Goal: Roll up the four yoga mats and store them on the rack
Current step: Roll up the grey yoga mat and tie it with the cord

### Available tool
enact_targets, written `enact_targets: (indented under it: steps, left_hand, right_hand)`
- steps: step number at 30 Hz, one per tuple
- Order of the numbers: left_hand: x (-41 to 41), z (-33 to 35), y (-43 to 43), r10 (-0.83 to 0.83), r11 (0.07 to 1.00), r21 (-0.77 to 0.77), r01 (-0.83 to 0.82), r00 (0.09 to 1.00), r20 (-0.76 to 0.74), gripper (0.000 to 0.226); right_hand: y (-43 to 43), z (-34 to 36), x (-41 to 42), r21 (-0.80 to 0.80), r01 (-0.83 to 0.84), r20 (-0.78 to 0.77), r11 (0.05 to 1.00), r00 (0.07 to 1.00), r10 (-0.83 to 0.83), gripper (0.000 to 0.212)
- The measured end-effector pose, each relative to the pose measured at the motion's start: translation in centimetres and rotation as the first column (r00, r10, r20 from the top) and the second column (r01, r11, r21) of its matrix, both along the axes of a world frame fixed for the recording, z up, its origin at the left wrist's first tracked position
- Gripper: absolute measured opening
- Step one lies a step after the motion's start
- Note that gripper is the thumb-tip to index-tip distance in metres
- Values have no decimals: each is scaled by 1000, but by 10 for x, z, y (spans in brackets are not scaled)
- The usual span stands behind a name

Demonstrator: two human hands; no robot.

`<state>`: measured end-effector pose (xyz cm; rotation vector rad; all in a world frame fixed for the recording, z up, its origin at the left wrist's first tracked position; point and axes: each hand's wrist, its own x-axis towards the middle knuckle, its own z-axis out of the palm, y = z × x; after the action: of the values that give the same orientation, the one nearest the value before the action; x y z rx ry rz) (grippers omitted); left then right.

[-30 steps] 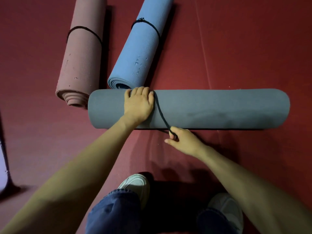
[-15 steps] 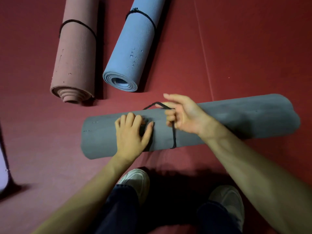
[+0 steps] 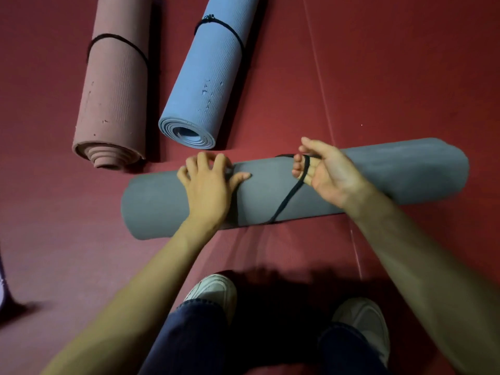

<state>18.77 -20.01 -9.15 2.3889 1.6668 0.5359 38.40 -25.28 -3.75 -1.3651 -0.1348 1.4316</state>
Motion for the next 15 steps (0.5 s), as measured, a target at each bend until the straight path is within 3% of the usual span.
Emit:
enact_targets:
  steps: [2, 4, 7, 8, 10, 12, 15]
  left_hand:
    - [14, 1, 13, -4, 998, -67, 7, 999, 46, 31]
    - [23, -5, 22, -55, 996, -73, 56, 998, 26, 24]
    - [33, -5, 48, -132, 988, -90, 127, 990, -56, 23]
    - [36, -3, 59, -124, 983, -141, 117, 991, -42, 24]
    - [42, 2, 78, -99, 965, -248, 85, 994, -44, 31]
    - [49, 3, 87, -109, 943, -328, 61, 985, -131, 43]
    - [50, 4, 89, -144, 920, -389, 50, 966, -216, 57]
  right_hand:
    - [0, -4, -8, 15, -150, 190, 989, 971, 145, 15]
    - [-4, -9, -21, -8, -299, 397, 954, 875, 277, 16]
    - [-28, -27, -39, 18, -482, 530, 876, 747, 400, 22]
    - [-42, -39, -43, -21, -580, 598, 814, 645, 475, 24]
    - [-72, -70, -43, -212, -722, 754, 658, 308, 581, 26]
    - [-84, -95, -23, -411, -690, 827, 595, -9, 561, 22]
    - [-77, -92, 14, -604, -553, 784, 575, -278, 556, 20]
